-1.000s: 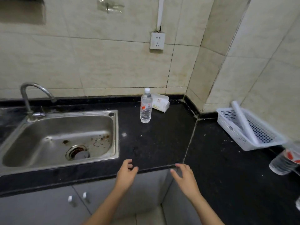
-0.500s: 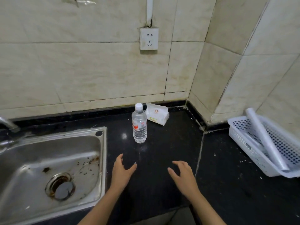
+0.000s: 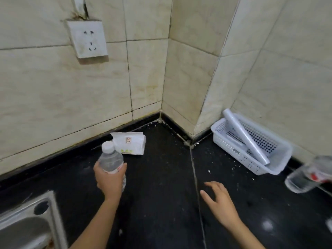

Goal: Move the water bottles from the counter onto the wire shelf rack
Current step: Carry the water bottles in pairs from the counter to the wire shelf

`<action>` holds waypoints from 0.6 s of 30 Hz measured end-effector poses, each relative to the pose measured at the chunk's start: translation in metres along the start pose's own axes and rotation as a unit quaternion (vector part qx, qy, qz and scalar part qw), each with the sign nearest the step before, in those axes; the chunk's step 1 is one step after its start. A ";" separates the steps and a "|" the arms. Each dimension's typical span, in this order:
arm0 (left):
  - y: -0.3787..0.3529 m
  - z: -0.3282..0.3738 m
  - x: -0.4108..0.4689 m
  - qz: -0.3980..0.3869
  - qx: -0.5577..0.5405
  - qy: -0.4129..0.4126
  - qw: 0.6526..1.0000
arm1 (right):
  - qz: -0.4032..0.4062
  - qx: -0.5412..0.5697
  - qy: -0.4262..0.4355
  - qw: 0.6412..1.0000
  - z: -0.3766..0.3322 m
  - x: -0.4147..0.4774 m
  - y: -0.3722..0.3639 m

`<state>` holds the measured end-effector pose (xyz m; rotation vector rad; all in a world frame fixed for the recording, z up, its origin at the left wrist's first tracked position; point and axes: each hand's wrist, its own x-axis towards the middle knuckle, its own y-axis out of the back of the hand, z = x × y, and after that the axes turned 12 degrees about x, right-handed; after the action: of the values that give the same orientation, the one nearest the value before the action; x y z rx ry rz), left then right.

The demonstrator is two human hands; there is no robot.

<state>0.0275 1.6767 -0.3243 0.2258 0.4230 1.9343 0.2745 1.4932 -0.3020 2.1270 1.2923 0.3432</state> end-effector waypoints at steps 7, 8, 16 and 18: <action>-0.049 0.026 -0.048 -0.140 -0.047 -0.045 0.988 | 0.220 0.012 -0.126 0.967 0.046 0.003 0.069; -0.057 0.031 -0.063 -0.172 -0.055 -0.058 0.982 | 0.261 0.017 -0.140 0.955 0.051 0.009 0.087; -0.111 0.063 -0.164 -0.356 -0.041 -0.099 0.928 | 0.499 0.116 -0.201 0.835 0.112 0.051 0.208; -0.123 0.070 -0.184 -0.352 -0.037 -0.090 0.931 | 0.504 0.153 -0.203 0.826 0.130 0.066 0.234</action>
<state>0.2283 1.5626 -0.3016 0.1697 0.2565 1.2075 0.5384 1.4247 -0.2623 2.8034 -0.1278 0.0715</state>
